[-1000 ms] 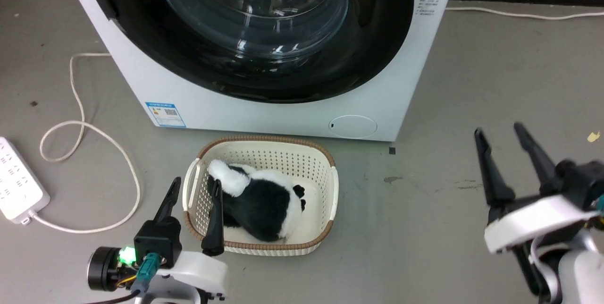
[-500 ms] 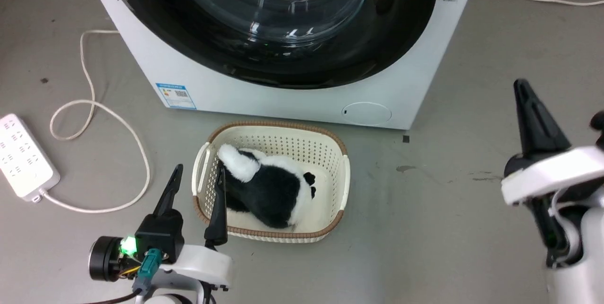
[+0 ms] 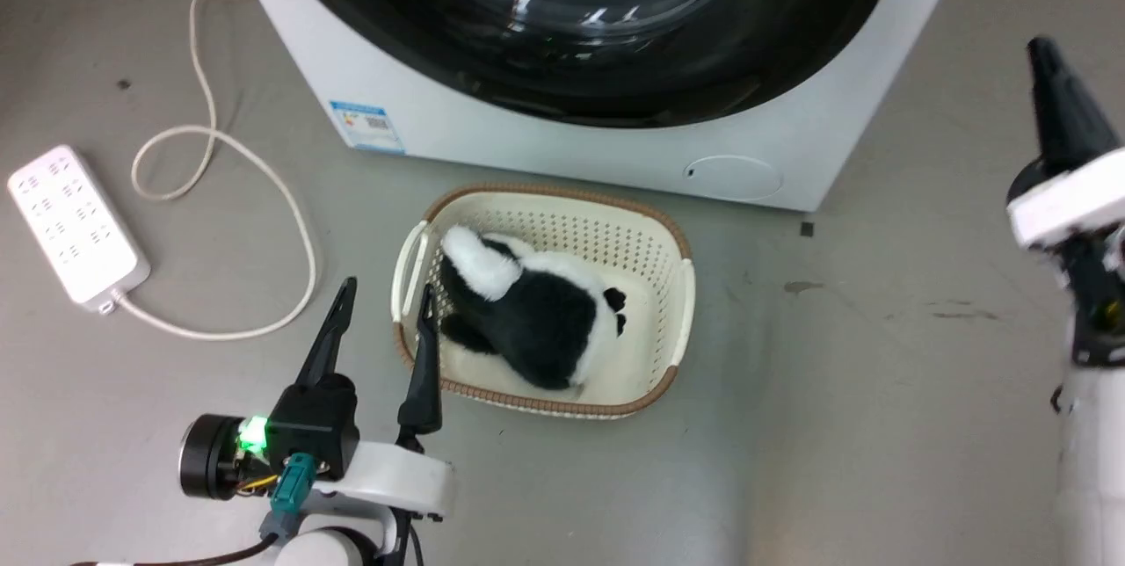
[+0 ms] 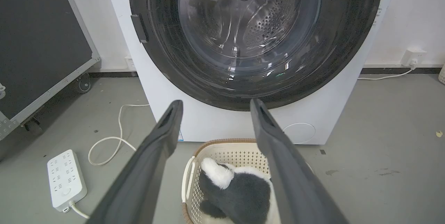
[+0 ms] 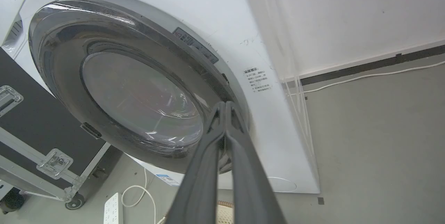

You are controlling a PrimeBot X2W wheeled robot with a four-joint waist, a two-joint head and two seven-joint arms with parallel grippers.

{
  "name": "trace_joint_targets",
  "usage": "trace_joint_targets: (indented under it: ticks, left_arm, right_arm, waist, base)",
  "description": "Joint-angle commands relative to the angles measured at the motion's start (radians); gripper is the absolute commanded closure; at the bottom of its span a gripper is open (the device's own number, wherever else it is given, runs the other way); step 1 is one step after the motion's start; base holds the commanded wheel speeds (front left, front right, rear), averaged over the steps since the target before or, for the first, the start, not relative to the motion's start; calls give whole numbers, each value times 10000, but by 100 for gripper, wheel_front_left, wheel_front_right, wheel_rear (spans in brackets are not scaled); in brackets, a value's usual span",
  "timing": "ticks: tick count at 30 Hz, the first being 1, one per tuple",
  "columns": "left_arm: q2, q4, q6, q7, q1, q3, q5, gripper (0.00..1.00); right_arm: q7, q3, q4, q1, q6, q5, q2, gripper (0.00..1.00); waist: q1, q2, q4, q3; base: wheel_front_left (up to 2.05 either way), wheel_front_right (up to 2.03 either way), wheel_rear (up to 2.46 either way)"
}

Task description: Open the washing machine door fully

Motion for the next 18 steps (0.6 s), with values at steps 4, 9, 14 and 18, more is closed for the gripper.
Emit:
trace_joint_targets:
  ticks: [4, 9, 14, 18]
  left_arm:
    - [26, -113, 122, -183, -269, -145, -77, 0]
    - [18, -154, 180, -288, -425, -252, -106, 0]
    - [9, -178, 241, -392, -599, -376, -147, 0]
    - [2, -190, 298, -476, -683, -502, -175, 0]
  right_arm:
    - [498, -565, 585, -1108, -5, 589, 83, 100]
    - [1055, -1177, 1356, -2123, -5, 918, 127, 100]
    - [1539, -1860, 2126, -3218, -5, 1242, 141, 100]
    - [2324, -2509, 3153, -4076, -5, 1296, 91, 100]
  waist:
    - [-1, 0, 294, 376]
    - [-1, 0, 524, 704]
    - [-1, 0, 736, 1016]
    - [-1, 0, 887, 1222]
  base:
    - [0, 0, 0]
    - [0, 0, 0]
    - [0, 0, 0]
    - [0, 0, 0]
